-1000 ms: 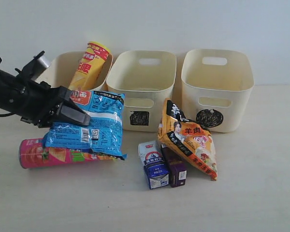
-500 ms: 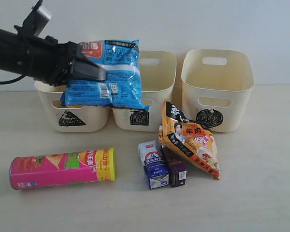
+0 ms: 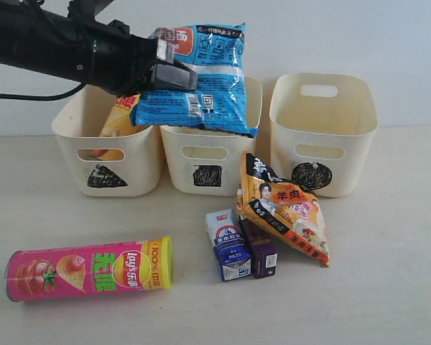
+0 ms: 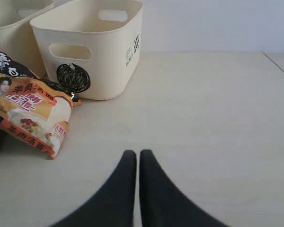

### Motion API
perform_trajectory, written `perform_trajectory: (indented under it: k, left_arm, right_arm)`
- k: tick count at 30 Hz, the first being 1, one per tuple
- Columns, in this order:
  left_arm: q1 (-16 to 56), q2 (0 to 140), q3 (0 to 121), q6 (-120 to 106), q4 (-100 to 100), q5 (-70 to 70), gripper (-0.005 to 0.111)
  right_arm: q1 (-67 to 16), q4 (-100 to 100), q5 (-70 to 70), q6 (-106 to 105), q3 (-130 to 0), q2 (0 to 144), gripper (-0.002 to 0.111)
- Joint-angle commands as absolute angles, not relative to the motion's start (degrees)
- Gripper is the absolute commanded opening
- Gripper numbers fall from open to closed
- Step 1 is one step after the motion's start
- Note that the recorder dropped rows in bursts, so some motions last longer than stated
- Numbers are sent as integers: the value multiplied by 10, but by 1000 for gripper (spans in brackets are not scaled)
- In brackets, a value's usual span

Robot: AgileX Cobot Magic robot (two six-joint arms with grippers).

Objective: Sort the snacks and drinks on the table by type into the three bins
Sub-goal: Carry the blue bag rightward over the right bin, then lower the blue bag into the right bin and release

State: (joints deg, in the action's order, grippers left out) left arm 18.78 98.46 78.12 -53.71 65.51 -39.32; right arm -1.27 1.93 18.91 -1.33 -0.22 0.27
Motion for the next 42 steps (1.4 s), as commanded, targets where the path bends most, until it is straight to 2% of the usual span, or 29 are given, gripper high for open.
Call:
perform_trajectory:
  k: [1, 10, 25, 39, 42]
  left_arm:
    - [230, 1013, 832, -536, 662, -356, 4]
    - [327, 1146, 981, -534, 661, -249, 4]
    - [399, 1312, 1163, -540, 643, 15, 4]
    - [414, 1431, 1283, -566, 615, 34, 4]
    - [414, 1439, 1286, -592, 615, 34, 10]
  right_arm:
    - [-11, 18, 185, -13, 0, 0, 0]
    - [-11, 18, 185, -13, 0, 0, 0]
    - [-11, 18, 185, -13, 0, 0, 0]
    - [-11, 18, 185, -13, 0, 0, 0]
    - [-11, 18, 185, -13, 0, 0, 0]
